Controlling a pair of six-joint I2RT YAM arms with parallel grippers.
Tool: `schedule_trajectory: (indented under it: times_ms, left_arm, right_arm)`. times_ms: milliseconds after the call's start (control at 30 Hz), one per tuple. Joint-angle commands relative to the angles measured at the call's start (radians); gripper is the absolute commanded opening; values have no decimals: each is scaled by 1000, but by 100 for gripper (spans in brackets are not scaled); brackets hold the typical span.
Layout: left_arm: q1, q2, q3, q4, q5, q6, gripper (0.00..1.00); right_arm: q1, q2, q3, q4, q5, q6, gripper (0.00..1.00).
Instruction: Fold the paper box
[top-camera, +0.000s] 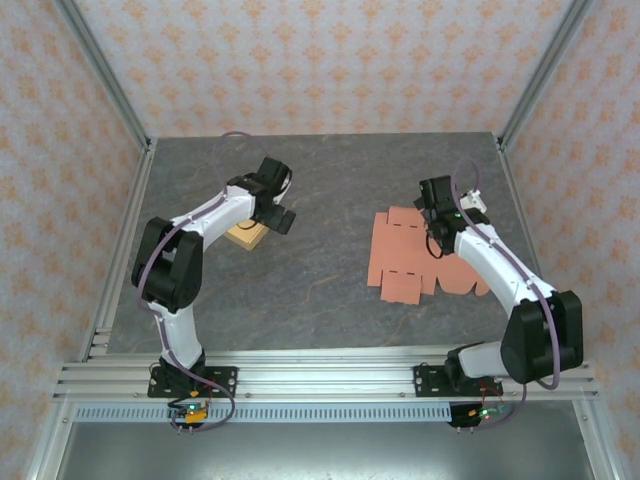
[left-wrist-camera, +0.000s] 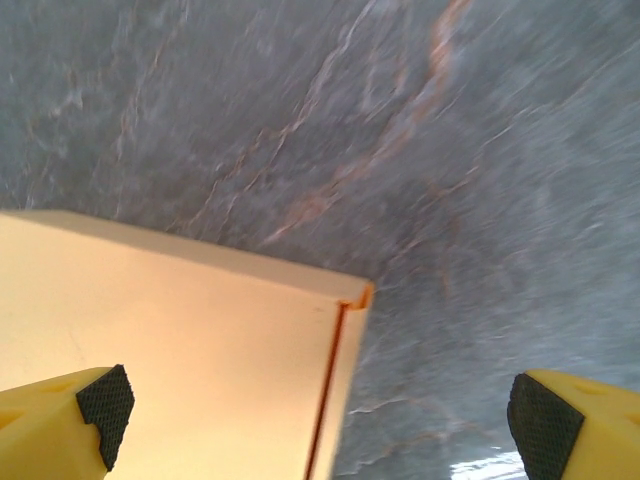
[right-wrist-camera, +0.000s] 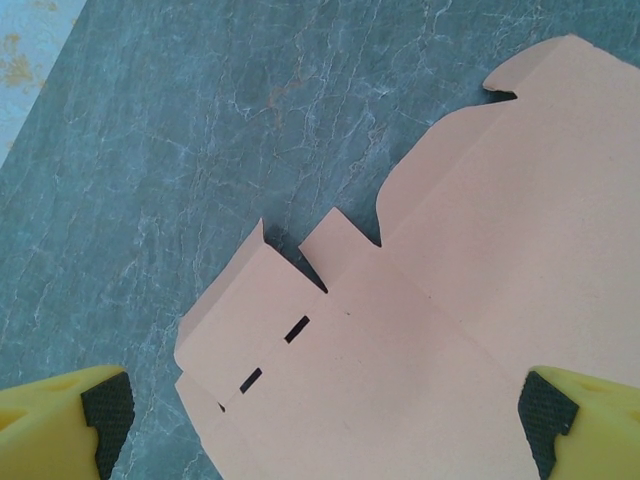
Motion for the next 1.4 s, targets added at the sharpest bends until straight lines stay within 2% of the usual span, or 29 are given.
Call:
schedule_trajectory:
  times_ms: [0,100,200,267,400,567,667,767,867,900,967,1067,1133,1233,1300,1367]
  left_arm:
    - [7,10,10,-48,-118,55,100]
    - [26,82,41,-45,-174,76,100]
    - [71,151,99,-66,-202,43,100]
    - [107,156,109,-47,-185,14,100]
    - [172,128,97,14,-236,-87,100]
    - [200,45,43,72,-133,-227,100]
    - [198,-65,-28,136,24,-326,100]
    - [170,-151,-98,207,129,-399,100]
    - [113,-202,-136,272,215,-421,100]
    - [82,-214,-146,297,250,-420,100]
    - [11,-224,-164,350,291,-402,100]
    - [-118,-190,-161,401,283,-268,100]
    - [-175,-151,-140,392,257,-218,100]
    - [-205,-105,-149,449,320,-212,100]
    - [-211,-65,-141,462,333,-219,100]
    - [-210,-33,-105,419,297,-228,100]
  right_arm:
    - [-5,25,43,18,-14,-7,100]
    - [-5,55,66,15,-29,-1,100]
    - [-5,72,74,19,-60,25,100]
    - [-5,74,77,24,-72,20,100]
    - [-5,68,71,-17,-28,0,100]
    - [-5,77,47,-109,-40,-43,100]
    - [-7,70,30,-150,-84,-70,99]
    - [-42,54,-15,-149,-216,-27,99]
    - [-153,65,-62,-227,-545,242,99]
    - [-162,54,-90,-213,-608,299,100]
    - [-162,8,-134,-220,-562,384,99]
    - [-174,-116,-226,-233,-390,473,99]
    - [-187,-192,-304,-192,-360,529,99]
    - [-186,-276,-446,-4,-382,608,99]
    - [-195,-257,-509,197,-416,581,97]
    - [-207,-191,-482,296,-425,442,98]
